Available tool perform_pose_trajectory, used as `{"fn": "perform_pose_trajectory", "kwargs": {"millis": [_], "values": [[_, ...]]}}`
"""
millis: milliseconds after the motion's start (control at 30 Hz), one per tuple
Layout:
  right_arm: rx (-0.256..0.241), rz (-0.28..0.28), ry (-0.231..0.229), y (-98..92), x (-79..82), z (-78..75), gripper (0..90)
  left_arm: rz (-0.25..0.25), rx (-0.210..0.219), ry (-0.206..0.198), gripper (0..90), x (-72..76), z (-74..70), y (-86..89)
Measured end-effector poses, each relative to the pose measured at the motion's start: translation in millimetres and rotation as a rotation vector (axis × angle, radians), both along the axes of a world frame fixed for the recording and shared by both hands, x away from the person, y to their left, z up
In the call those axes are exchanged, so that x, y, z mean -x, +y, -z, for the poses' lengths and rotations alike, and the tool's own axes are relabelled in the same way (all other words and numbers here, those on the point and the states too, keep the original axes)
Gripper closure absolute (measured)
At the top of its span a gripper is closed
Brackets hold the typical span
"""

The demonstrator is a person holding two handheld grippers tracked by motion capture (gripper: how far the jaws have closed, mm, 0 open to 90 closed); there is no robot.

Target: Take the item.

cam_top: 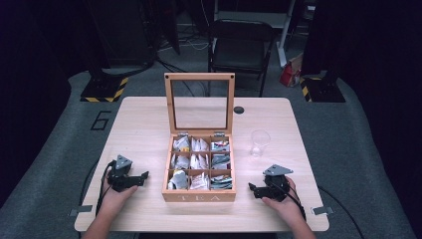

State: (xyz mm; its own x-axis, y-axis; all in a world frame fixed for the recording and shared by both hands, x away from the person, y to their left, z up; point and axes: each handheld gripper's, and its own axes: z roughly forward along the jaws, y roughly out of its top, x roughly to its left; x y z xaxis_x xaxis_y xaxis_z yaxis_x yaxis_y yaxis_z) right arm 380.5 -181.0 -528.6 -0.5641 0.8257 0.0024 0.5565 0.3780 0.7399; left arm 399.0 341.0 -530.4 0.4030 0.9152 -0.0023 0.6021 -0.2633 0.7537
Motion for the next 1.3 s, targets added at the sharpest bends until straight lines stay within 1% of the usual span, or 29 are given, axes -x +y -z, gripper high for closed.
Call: {"fn": "perform_pose_trajectory", "kwargs": {"millis": [300, 433, 467, 633, 700, 733, 767, 800, 833, 867, 900, 967, 1033, 1100, 1133, 1200, 1300], "values": [[-0.005, -0.002, -0.001, -0.2, -0.2, -0.2, 17.0, 0.005, -0.004, 0.008, 17.6, -0.3, -0.7, 0.5], [-0.01, -0.002, -0.003, 0.1, -0.3, 0.0, 17.9, 0.001, -0.002, 0.0, 17.6, -0.3, 0.0, 0.1], [-0.01, -0.011, -0.003, -0.5, -0.3, -0.3, 19.3, 0.001, -0.001, -0.001, 17.7, -0.3, 0.0, 0.1], [-0.002, -0.017, -0.006, -1.3, -0.7, -0.8, 21.5, 0.0, -0.001, 0.0, 17.7, -0.2, 0.0, 0.1], [-0.014, -0.009, -0.009, -0.5, 0.4, -0.6, 24.3, 0.001, -0.001, 0.0, 17.7, -0.3, 0.0, 0.2], [-0.004, -0.026, -0.017, -1.8, 0.6, -0.6, 25.2, 0.001, -0.001, 0.0, 17.7, -0.3, 0.0, 0.1], [-0.014, -0.026, -0.008, -1.3, 1.2, -0.8, 25.5, 0.001, -0.001, 0.0, 17.6, -0.3, -0.1, 0.2], [-0.017, -0.015, -0.014, -0.9, 1.4, -0.4, 25.8, 0.001, -0.001, 0.0, 17.6, -0.5, 0.0, 0.2], [-0.018, -0.014, -0.012, -1.0, 1.6, -0.5, 26.0, 0.009, -0.009, 0.009, 17.7, -0.6, -0.9, 0.9], [-0.017, -0.015, -0.013, -1.2, 1.6, -0.5, 26.2, 0.01, -0.011, 0.01, 17.7, -1.0, -1.1, 1.1], [-0.018, -0.018, -0.013, -1.5, 1.7, -0.7, 27.4, 0.006, -0.01, 0.001, 17.7, -1.3, -0.4, 0.8], [-0.016, -0.024, -0.017, -2.6, 1.2, -0.8, 28.8, 0.007, -0.009, 0.002, 17.7, -1.3, -0.4, 0.8], [-0.015, -0.023, -0.013, -3.2, 1.1, -1.5, 30.9, 0.007, -0.01, 0.002, 17.8, -1.3, -0.5, 0.8], [-0.017, -0.013, 0.001, -3.0, 1.6, -2.7, 33.2, 0.007, -0.008, 0.002, 17.8, -1.3, -0.4, 0.8], [-0.007, -0.014, 0.009, -2.8, 1.6, -4.4, 35.1, 0.008, -0.007, 0.003, 17.8, -1.3, -0.4, 0.9], [-0.01, -0.017, 0.013, -2.2, 1.6, -5.0, 36.1, 0.006, -0.005, 0.004, 17.9, -1.2, -0.4, 0.8], [-0.008, -0.014, 0.04, 0.9, 3.1, -8.1, 39.1, 0.007, -0.006, 0.003, 17.8, -1.3, -0.4, 0.9]]}}
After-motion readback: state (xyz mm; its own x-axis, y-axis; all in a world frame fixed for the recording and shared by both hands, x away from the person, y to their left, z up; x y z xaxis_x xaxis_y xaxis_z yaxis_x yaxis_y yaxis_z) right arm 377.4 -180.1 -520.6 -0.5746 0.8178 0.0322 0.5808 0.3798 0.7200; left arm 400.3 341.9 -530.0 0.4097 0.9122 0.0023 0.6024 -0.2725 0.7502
